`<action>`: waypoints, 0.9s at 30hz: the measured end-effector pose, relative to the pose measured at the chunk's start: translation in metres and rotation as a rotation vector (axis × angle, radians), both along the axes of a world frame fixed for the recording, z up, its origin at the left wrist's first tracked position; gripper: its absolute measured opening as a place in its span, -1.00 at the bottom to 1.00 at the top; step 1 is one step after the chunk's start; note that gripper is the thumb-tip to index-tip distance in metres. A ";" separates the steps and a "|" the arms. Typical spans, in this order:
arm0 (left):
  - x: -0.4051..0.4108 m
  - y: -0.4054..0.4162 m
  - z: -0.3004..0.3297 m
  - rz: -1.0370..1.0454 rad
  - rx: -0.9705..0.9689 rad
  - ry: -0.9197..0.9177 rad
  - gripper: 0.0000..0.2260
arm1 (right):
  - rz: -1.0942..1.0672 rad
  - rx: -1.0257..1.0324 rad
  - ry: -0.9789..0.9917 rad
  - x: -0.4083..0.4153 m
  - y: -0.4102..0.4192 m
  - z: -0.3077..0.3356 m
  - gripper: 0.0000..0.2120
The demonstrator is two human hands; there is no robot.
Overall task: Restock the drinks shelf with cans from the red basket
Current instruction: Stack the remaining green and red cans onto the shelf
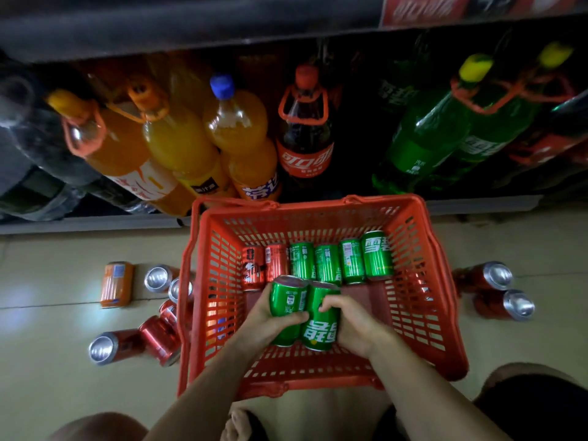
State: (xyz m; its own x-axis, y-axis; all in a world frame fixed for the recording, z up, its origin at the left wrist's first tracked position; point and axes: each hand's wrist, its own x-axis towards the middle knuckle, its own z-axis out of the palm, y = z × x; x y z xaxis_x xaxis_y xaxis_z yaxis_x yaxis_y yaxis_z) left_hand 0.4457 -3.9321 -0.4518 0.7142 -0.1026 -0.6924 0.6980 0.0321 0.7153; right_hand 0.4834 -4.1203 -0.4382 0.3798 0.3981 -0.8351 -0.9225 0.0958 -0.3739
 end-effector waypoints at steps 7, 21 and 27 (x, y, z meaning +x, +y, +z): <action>0.033 0.009 0.196 0.063 0.093 -0.292 -0.29 | -0.103 0.022 -0.334 0.032 0.012 0.185 -0.41; 0.086 0.004 0.803 -0.009 0.222 -0.916 -0.32 | -0.163 0.120 -0.892 0.074 -0.002 0.781 -0.31; 0.089 0.007 0.994 -0.009 0.164 -1.129 -0.38 | -0.170 0.177 -1.135 0.075 0.003 0.972 -0.29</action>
